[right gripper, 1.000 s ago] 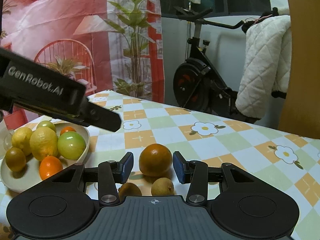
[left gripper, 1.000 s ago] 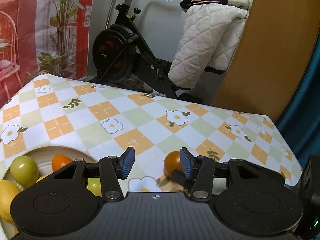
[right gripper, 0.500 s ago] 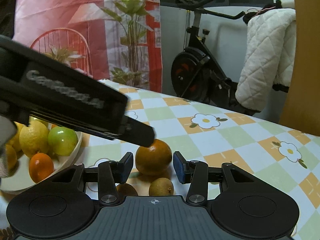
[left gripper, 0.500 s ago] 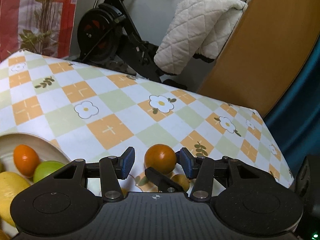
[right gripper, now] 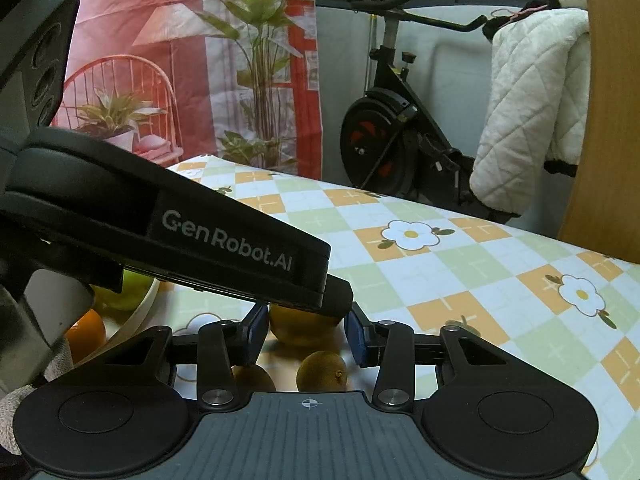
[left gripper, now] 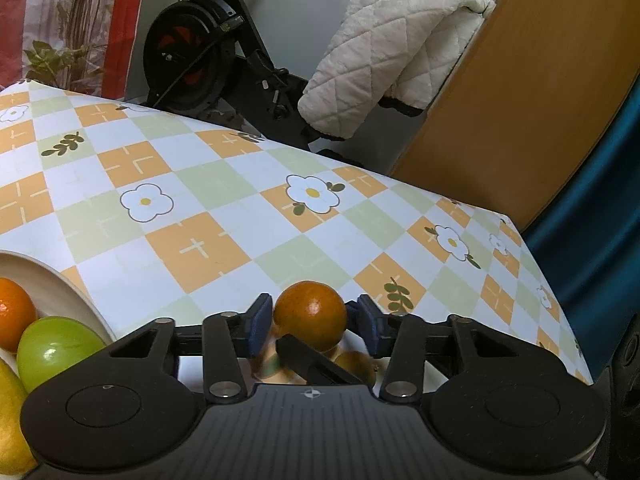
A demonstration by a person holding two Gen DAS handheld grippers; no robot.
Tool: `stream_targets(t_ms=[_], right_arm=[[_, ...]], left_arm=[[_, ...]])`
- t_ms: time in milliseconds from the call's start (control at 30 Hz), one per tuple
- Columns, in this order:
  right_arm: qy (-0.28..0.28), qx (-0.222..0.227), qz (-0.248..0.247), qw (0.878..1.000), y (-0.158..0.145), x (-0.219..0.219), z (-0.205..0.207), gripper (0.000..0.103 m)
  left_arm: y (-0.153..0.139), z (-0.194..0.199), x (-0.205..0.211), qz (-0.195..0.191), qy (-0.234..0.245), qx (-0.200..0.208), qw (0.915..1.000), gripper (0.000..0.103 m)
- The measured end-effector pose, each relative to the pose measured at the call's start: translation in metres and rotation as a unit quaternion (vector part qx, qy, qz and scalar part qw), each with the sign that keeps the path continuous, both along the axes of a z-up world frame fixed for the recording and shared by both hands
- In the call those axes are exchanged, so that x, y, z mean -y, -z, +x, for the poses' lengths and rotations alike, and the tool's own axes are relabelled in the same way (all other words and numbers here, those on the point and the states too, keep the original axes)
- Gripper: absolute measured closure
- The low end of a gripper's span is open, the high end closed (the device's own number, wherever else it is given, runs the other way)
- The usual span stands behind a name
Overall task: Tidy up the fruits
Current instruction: 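Close the left gripper around the dark orange, then carry the dark orange into the plate and open the left gripper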
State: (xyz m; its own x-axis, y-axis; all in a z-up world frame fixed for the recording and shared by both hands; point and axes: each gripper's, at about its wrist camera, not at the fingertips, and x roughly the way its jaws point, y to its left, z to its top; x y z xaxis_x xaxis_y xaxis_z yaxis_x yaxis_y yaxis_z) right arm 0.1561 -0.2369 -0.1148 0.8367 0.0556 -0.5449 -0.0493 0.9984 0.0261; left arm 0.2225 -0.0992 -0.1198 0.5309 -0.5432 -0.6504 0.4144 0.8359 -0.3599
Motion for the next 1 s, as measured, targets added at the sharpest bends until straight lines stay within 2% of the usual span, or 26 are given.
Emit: stream_targets(t_ms=[267,367,500,1000], right_arm=[[0.001,0.001,-0.002,1.000,-0.002,-0.002,-0.001,0.065],[0.007,0.008,0.012,1.000,-0.004,-0.001,-0.007,0.065],[0.009,0.014,0.005,1.000,-0.008,-0.005,-0.017,0.065],[-0.005,0.055,-0.042,0.998,-0.054,-0.029,-0.053,0.065]], left_arm=[[-0.003,-0.004,-0.003,0.000,0.012,0.004,0.9999,0.060],[-0.007,-0.009,-0.005,0.002,0.019,0.011,0.9998,0.060],[-0.016,-0.020,-0.009,-0.002,0.024,0.022,0.9995,0.063],[-0.056,-0.062,-0.030,-0.022,0.027,0.065,0.9973,0.063]])
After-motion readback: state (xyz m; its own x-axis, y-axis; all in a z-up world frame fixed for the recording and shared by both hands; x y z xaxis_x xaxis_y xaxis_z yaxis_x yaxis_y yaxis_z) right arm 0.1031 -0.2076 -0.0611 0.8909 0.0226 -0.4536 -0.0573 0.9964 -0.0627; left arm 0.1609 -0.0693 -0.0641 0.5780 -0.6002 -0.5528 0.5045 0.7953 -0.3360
